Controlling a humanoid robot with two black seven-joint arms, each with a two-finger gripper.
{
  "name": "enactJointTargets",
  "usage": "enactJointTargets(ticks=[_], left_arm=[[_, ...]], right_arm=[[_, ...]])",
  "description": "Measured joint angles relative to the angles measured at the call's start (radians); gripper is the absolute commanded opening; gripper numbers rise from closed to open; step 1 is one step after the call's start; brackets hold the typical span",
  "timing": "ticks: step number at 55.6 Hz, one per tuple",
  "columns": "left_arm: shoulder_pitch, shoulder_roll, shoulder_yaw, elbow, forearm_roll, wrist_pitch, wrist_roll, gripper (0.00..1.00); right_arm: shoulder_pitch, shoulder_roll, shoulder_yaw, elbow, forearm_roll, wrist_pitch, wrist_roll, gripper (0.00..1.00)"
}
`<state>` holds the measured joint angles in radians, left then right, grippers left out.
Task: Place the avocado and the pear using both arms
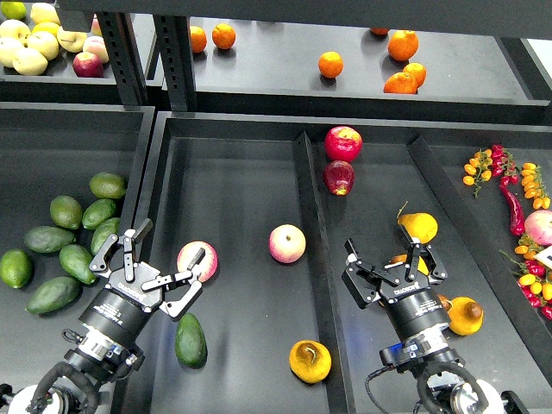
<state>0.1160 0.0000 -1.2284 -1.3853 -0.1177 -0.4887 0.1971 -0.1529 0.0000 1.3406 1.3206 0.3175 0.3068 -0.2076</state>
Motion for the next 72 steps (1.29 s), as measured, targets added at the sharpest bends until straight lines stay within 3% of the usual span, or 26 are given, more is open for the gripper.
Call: enactJointTargets(ticks=[72], left_arm=[[0.018,0.0,0.019,0.015,0.004,0.0,0.007,1.0]], right_arm=[[-0.019,0.0,-0.008,-0.004,-0.003,0.008,-0.002,1.0]])
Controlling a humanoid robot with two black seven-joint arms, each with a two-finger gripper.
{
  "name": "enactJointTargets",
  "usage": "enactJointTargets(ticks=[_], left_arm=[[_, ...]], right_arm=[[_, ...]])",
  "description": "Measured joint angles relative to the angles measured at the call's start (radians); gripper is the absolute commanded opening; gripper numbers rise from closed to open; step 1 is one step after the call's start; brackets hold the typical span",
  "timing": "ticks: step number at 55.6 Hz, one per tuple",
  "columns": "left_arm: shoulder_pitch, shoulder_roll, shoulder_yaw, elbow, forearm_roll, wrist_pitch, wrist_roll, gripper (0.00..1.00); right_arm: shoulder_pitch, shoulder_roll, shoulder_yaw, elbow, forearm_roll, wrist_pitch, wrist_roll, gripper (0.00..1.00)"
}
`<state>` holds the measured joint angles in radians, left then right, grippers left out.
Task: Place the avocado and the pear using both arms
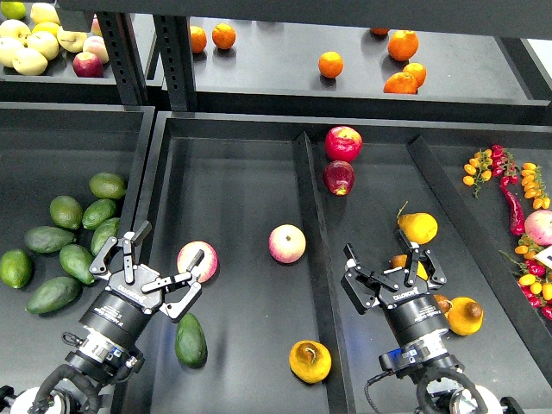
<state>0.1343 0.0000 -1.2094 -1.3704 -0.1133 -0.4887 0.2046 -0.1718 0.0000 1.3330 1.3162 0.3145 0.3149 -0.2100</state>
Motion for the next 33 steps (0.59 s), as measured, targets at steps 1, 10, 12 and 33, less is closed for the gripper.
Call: enactJointTargets(ticks=[1,10,12,33], left_arm=[[-0.001,0.0,0.002,0.001,0.0,0.0,0.001,1.0],[-0.018,0.0,0.009,0.007,-0.005,0.0,0.006,1.0],[-0.021,0.0,0.01,0.011,-0.006,0.0,0.007,1.0],[-0.027,0.0,0.023,0.025,-0.002,0.0,0.017,1.0]], right_arm=[[0.0,0.0,0.0,0.0,0.0,-0.001,0.0,1.0],[-0.001,0.0,0.0,0.0,0.0,-0.003,0.0,1.0],[-0.002,0.0,0.0,0.0,0.0,-0.003,0.0,1.0],[-0.007,0.0,0.0,0.0,0.0,0.001,0.0,1.0]])
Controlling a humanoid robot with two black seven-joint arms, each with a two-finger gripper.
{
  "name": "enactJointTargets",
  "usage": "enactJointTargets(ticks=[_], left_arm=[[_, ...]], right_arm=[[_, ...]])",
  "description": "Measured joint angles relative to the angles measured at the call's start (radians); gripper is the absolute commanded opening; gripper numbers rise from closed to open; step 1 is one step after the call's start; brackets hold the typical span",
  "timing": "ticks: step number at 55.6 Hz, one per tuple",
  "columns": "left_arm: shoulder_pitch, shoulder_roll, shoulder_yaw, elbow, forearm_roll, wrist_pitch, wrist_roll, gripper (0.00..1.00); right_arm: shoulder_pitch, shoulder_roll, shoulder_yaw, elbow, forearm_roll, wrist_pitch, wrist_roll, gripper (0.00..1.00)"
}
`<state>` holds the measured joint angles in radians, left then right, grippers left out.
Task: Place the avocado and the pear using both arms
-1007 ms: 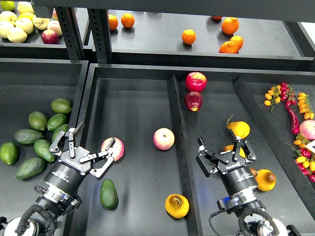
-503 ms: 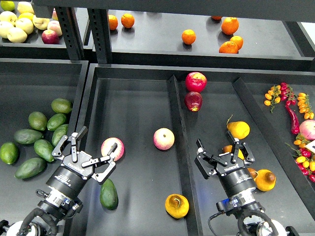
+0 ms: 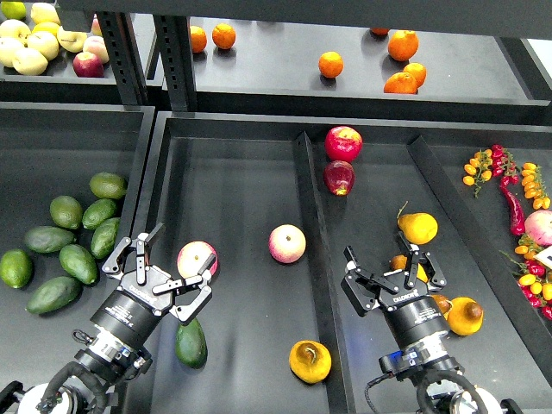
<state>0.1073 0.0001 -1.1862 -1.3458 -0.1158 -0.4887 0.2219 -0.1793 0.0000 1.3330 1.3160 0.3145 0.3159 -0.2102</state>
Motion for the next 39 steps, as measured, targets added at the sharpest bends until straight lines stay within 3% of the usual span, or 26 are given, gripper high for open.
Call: enactJointTargets(ticks=[15,26,39], left_arm=[[0.001,0.0,-0.005,0.0,0.004,0.0,0.019,1.0],[-0.016,0.0,-0.011,0.001,0.009,0.0,0.108,1.0],[-0.083,0.0,0.002,0.009,0.087,0.0,0.135,1.0]], right_arm=[[-0.002,0.0,0.0,-0.001,-0.002,0.0,0.0,1.0],[-0.002,0.0,0.0,-0.002,-0.002,0.0,0.0,1.0],[-0.002,0.0,0.0,-0.003,-0.002,0.001,-0.002,1.0]])
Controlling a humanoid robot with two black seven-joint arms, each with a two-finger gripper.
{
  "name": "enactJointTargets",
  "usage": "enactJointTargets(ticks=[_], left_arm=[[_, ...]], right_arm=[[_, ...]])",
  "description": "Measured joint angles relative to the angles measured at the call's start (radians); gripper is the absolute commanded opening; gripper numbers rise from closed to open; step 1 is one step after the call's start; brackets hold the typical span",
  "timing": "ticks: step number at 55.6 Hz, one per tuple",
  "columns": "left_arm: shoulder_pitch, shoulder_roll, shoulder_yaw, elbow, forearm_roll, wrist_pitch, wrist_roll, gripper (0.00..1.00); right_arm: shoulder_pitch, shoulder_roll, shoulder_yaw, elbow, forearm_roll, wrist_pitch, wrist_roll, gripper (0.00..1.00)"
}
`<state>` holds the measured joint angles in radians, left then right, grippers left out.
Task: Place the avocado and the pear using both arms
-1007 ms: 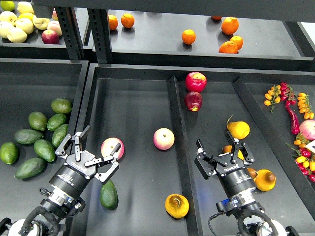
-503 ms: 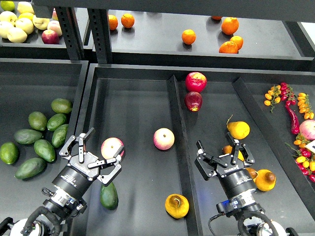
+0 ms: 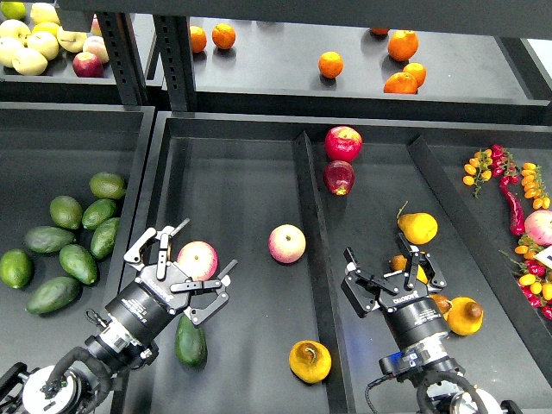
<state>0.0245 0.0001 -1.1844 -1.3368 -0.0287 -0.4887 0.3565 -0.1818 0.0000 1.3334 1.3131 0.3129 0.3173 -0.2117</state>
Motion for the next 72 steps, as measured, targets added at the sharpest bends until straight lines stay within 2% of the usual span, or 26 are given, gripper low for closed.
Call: enactJointTargets(ticks=[11,21,34,52,60,72], left_arm=[[-0.087,0.06,0.034,0.011,0.068,0.0,0.064,1.0],[-0.188,0.182,0.11,0.013,0.075,0.0,0.1,1.0],[-0.309,0.299,0.174,0.062,0.075,0.0,0.107,1.0],[-0.539,0.511,0.398,0.06,0.14,0.0,0.118,1.0],[-0.664,0.555,0.499,0.07,0.228,0.0,0.131,1.0],[-0.773,0.567,0.597,0.07,0.31,0.0,0.132,1.0]], right_arm=[[-0.001,0.0,0.001,0.0,0.0,0.0,0.0,1.0],[-0.001,0.0,0.0,-0.001,-0.001,-0.001,-0.001,1.0],[-0.001,0.0,0.0,-0.002,-0.002,-0.001,-0.002,1.0],[-0.002,0.0,-0.003,-0.002,-0.002,-0.013,-0.006,1.0],[-0.002,0.0,-0.007,0.0,-0.002,-0.051,-0.005,1.0],[0.024,0.0,-0.02,0.002,0.0,-0.107,-0.004,1.0]])
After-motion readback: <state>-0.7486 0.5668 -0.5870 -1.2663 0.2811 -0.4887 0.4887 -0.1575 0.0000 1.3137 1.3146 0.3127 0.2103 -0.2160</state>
